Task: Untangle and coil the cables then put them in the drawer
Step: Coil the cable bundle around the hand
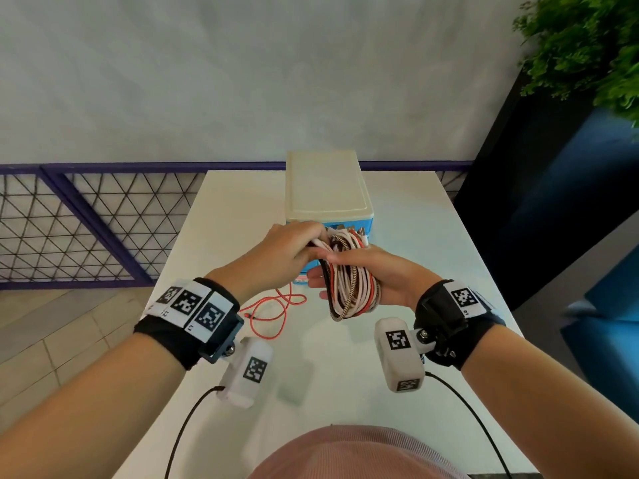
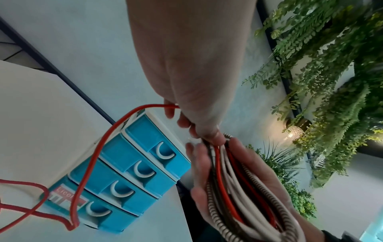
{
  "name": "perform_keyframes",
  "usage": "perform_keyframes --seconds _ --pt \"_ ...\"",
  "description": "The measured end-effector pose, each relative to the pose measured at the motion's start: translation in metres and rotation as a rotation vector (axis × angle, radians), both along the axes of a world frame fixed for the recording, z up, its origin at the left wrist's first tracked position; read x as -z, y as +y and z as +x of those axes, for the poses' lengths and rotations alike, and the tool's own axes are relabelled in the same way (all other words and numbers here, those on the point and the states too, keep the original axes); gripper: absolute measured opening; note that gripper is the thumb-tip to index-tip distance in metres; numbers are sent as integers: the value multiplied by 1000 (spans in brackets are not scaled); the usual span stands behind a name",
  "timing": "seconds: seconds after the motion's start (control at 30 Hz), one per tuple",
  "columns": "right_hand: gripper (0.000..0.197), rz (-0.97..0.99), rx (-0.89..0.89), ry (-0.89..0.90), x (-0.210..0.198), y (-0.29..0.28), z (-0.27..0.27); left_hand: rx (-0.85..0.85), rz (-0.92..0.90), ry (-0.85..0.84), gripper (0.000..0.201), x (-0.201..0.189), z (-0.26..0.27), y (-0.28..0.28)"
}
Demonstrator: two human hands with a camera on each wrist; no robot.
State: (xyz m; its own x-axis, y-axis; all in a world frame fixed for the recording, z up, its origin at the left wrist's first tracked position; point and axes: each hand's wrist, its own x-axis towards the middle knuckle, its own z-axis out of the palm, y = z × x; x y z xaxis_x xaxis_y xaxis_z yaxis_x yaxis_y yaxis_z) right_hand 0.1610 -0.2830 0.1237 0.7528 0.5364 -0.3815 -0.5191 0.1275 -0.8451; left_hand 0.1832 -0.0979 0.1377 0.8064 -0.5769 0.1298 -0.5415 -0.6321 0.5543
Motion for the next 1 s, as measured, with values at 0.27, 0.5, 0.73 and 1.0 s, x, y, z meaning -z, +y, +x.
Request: perform_keyframes --seconds 0.27,0.5,0.73,1.0 --pt "5 11 107 -17 12 -2 4 -195 -359 901 53 -3 6 16" --pt "14 1 394 -44 23 -16 10 -287 -766 1086 30 21 -9 22" --pt "9 -104 501 -106 37 3 10 -462 -947 885 15 14 -10 -4" --pt "19 -96 417 -123 37 8 6 -364 -842 699 9 2 -11 -8"
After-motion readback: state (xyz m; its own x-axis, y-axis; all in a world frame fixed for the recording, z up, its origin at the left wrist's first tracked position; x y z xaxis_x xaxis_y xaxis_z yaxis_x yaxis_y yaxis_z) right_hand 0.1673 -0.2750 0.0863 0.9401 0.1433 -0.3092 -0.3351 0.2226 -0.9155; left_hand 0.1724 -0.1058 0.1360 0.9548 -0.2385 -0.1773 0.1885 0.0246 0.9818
